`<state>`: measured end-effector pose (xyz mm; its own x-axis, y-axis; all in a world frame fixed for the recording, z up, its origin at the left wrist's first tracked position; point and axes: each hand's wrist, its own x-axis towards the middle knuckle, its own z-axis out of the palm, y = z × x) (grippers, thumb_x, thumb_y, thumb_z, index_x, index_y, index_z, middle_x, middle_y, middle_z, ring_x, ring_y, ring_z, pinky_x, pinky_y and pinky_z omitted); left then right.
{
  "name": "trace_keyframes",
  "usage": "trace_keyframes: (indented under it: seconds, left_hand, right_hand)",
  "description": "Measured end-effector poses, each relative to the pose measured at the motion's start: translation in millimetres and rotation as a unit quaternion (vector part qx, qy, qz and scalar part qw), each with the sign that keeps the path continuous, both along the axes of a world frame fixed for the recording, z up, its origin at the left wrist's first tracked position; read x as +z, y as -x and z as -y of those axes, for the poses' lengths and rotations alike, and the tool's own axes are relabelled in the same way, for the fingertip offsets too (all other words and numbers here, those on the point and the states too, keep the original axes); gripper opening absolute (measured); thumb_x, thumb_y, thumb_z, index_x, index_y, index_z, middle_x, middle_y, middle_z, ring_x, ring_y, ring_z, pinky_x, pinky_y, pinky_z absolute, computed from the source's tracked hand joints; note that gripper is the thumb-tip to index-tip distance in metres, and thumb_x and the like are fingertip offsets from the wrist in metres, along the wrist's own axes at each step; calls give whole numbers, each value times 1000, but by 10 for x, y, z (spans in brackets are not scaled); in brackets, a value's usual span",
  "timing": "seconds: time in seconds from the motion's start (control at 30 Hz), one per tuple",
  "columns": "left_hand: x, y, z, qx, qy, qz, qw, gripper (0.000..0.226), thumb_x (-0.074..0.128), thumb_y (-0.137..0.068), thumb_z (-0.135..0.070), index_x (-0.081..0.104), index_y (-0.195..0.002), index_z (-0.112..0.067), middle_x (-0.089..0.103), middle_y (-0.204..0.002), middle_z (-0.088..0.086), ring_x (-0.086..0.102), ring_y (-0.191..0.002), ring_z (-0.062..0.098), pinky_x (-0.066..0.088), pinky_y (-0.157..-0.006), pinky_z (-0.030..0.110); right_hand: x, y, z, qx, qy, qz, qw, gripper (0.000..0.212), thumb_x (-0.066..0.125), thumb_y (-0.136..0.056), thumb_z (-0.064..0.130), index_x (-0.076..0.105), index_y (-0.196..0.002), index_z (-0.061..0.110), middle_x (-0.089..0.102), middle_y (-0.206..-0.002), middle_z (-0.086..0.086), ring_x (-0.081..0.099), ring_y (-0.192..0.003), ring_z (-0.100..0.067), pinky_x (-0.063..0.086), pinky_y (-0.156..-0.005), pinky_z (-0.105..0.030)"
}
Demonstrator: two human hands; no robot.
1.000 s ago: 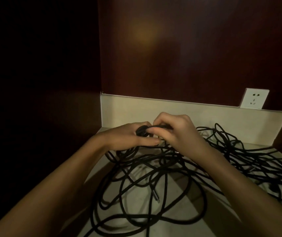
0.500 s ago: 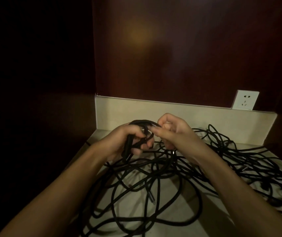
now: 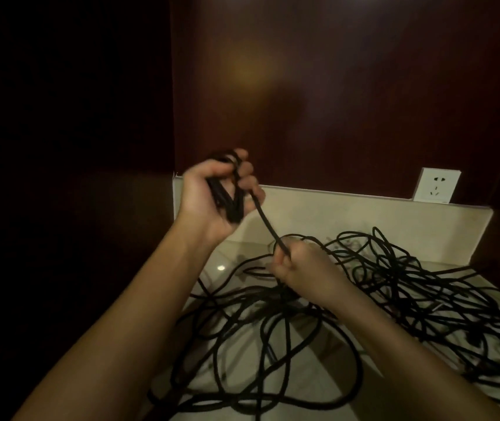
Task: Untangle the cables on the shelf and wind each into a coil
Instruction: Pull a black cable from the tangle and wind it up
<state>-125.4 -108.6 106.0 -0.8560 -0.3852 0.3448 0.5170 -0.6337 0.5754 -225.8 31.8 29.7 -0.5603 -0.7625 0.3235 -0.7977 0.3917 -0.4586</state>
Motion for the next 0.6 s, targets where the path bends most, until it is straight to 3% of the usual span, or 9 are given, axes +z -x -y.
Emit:
trace_keyframes:
  seconds: [0.07, 0.13, 0.23, 0.3, 0.37, 0.43, 0.53, 0.6]
  left_hand:
    - [128, -5, 45, 5, -35, -51, 998, 19, 42, -76, -11, 54, -90, -9, 42, -67, 1, 35, -51, 11, 34, -58, 23]
    - [178, -13, 100, 24, -64, -95, 993, 17, 41, -75, -10, 52, -87, -11, 39, -66, 1, 31, -49, 11, 28, -52, 22]
    - [73, 34, 128, 91, -68, -102, 988, 15, 38, -80, -8, 51, -87, -11, 37, -64, 0, 29, -49, 11, 24, -50, 22]
    - [-80, 62, 113, 148, -15, -74, 986, 19, 33, -88, -7, 51, -91, -10, 39, -64, 0, 32, -50, 11, 26, -49, 23]
    - [-224, 91, 103, 183, 61, -42, 980, 17, 38, -85, -8, 52, -94, -8, 42, -63, 0, 35, -50, 11, 28, -49, 23]
    - [-313, 89, 103, 208, 112, -29, 971, 20, 45, -75, -10, 54, -93, -7, 44, -61, 0, 36, -49, 11, 27, -49, 24]
    - [-352, 67, 106, 251, 181, -29, 950, 21, 47, -72, -8, 56, -90, -6, 48, -62, 1, 39, -51, 13, 30, -51, 25]
    - [-360, 43, 64, 285, 285, -23, 915, 20, 47, -74, -6, 57, -90, -8, 50, -65, 2, 42, -57, 14, 34, -54, 25]
  right_hand:
    - [-72, 8, 26, -31, 73, -92, 993, 21, 57, -97, 37, 56, -92, 16, 60, -75, -1, 57, -74, -22, 49, -66, -39]
    - [-85, 20, 21, -39, 121, -195, 973, 20, 57, -97, 35, 55, -93, 15, 59, -70, -2, 57, -66, -27, 43, -56, -36]
    - [-93, 82, 9, -50, 87, -300, 949, 20, 61, -94, 32, 56, -87, 14, 62, -71, -2, 59, -61, -29, 44, -50, -34]
    - [-84, 113, 21, -57, 71, -199, 976, 26, 61, -95, 39, 57, -83, 16, 62, -69, 1, 59, -65, -23, 47, -57, -37]
    - [-52, 110, 42, -24, 137, 27, 990, 29, 64, -94, 37, 61, -77, 14, 63, -60, 0, 59, -60, -14, 48, -62, -37]
    - [8, 60, 35, 30, 173, 193, 965, 29, 63, -96, 28, 64, -75, 8, 64, -60, 0, 59, -59, -10, 49, -65, -31]
    - [99, -34, 40, 77, 160, 333, 926, 24, 57, -100, 17, 66, -89, -3, 64, -66, -2, 57, -63, -11, 48, -67, -24]
    - [151, -55, 69, 73, 212, 417, 881, 21, 56, -100, 13, 65, -92, -4, 63, -69, -3, 57, -61, -9, 50, -63, -20]
